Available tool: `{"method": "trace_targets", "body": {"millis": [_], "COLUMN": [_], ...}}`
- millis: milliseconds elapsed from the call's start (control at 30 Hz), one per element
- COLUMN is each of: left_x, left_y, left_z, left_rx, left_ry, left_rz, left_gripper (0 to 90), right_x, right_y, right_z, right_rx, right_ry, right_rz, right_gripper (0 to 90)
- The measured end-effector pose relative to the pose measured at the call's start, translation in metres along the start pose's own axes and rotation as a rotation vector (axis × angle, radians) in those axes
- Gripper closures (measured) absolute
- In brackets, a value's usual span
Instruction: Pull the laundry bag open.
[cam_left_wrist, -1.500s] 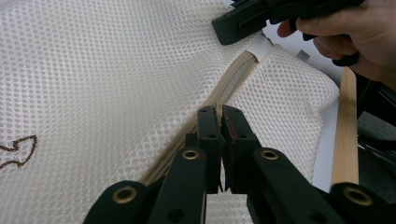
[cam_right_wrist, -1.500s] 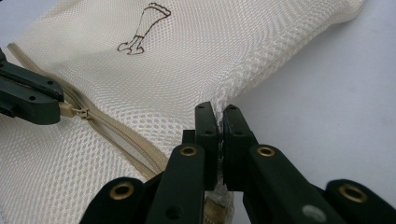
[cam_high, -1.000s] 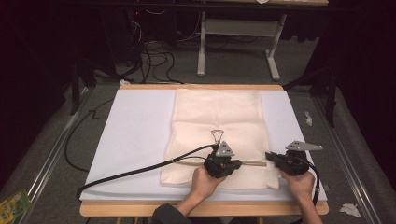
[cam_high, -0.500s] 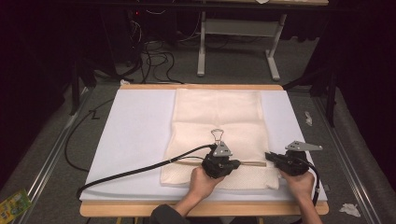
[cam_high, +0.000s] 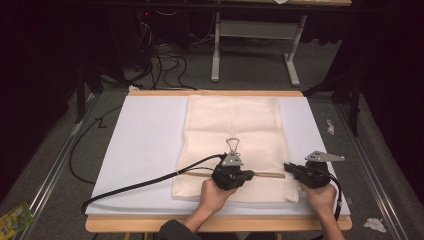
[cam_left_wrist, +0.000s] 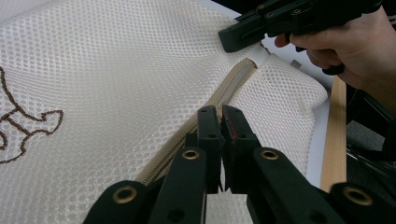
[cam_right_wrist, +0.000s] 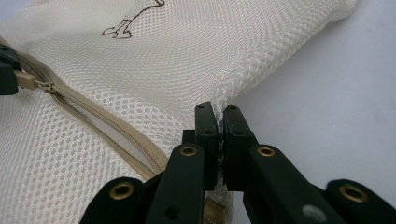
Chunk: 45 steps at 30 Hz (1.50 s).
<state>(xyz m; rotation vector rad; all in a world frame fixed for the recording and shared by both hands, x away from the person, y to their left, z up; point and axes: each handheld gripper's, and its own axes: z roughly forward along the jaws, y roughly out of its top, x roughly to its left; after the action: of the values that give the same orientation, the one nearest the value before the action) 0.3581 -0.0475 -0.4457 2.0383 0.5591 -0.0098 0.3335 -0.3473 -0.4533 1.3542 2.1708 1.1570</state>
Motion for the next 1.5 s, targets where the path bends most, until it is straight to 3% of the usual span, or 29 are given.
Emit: {"method": "trace_targets", "body": {"millis": [233, 367, 1033, 1500], "left_x": [0.000, 0.000, 0.003, 0.008], "left_y": [0.002, 0.001, -0.001, -0.006], "left_z": [-0.007, -0.010, -0.024, -0.032], "left_rx": [-0.010, -0.022, -0.046, -0.062], "left_ry": [0.007, -0.012, -0.001, -0.001], "left_rz": [0.005, -0.016, -0.009, -0.033], "left_gripper": [86.9, 87.0, 87.0, 87.1], "right_x": [0.000, -0.001, 0.003, 0.001], "right_y": [0.000, 0.000, 0.004, 0.003], "right_z": [0.000, 0.000, -0.002, -0.001], "right_rx": [-0.003, -0.001, 0.015, 0.022], "right_ry": [0.006, 0.007, -0.002, -0.005], "right_rz": [0.005, 0.004, -0.008, -0.017], "right_gripper": [88.0, 88.0, 88.0, 88.0]}}
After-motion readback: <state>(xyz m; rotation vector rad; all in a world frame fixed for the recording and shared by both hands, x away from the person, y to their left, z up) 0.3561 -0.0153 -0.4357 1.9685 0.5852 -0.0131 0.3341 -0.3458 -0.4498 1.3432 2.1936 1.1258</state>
